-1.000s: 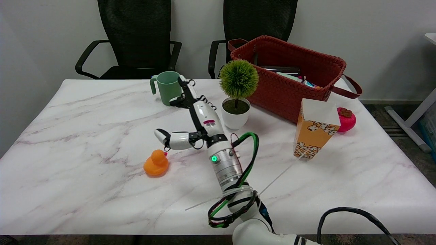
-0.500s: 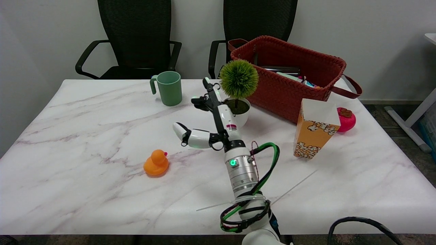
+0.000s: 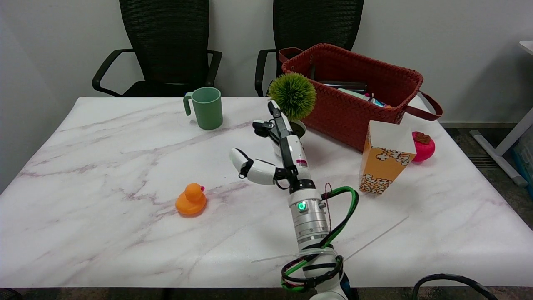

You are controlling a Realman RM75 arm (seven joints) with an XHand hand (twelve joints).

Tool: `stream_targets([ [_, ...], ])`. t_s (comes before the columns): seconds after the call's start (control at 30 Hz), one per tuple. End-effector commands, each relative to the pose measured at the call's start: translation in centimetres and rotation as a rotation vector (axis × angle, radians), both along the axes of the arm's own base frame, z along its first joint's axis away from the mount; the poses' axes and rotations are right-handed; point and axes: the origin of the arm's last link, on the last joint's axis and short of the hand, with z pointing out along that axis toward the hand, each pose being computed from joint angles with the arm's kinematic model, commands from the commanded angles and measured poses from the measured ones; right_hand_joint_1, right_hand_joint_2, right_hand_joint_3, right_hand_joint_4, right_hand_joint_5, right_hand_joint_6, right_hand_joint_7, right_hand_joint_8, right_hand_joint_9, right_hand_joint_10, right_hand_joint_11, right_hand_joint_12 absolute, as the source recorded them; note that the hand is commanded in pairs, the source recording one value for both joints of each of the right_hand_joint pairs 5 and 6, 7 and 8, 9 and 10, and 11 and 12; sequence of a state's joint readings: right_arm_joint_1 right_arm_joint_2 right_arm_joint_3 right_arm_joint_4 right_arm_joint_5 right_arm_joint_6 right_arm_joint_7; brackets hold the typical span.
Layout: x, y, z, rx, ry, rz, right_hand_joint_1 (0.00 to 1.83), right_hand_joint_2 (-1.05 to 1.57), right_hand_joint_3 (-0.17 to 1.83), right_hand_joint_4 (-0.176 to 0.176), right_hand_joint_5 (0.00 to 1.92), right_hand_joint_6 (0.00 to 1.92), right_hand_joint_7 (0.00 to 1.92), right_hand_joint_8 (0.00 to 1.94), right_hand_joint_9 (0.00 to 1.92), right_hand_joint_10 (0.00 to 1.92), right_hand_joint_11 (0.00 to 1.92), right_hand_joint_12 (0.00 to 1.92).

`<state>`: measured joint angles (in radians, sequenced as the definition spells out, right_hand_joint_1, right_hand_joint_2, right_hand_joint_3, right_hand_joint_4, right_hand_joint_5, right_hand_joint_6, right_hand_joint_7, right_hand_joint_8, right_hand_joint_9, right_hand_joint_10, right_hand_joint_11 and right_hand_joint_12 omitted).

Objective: Pick up the potted plant.

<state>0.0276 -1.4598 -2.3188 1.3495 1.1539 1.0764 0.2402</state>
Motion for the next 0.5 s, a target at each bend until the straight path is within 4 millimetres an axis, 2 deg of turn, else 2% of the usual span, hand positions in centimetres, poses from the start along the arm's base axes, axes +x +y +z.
stream_targets([
  [0.03, -0.9, 2.4, 1.4, -0.063, -0.100, 0.005, 1.00, 0.54, 0.67, 0.000, 0.11, 0.11, 0.49, 0.49, 0.50, 0.50, 0.30, 0.30],
  [0.37, -1.5, 3.7, 1.7, -0.083, -0.119, -0.014, 1.00, 0.54, 0.68, 0.000, 0.11, 0.11, 0.48, 0.48, 0.49, 0.49, 0.30, 0.30],
  [0.5, -2.1, 3.9, 1.9, -0.093, -0.122, -0.037, 1.00, 0.54, 0.69, 0.000, 0.12, 0.12, 0.48, 0.48, 0.46, 0.46, 0.24, 0.24],
])
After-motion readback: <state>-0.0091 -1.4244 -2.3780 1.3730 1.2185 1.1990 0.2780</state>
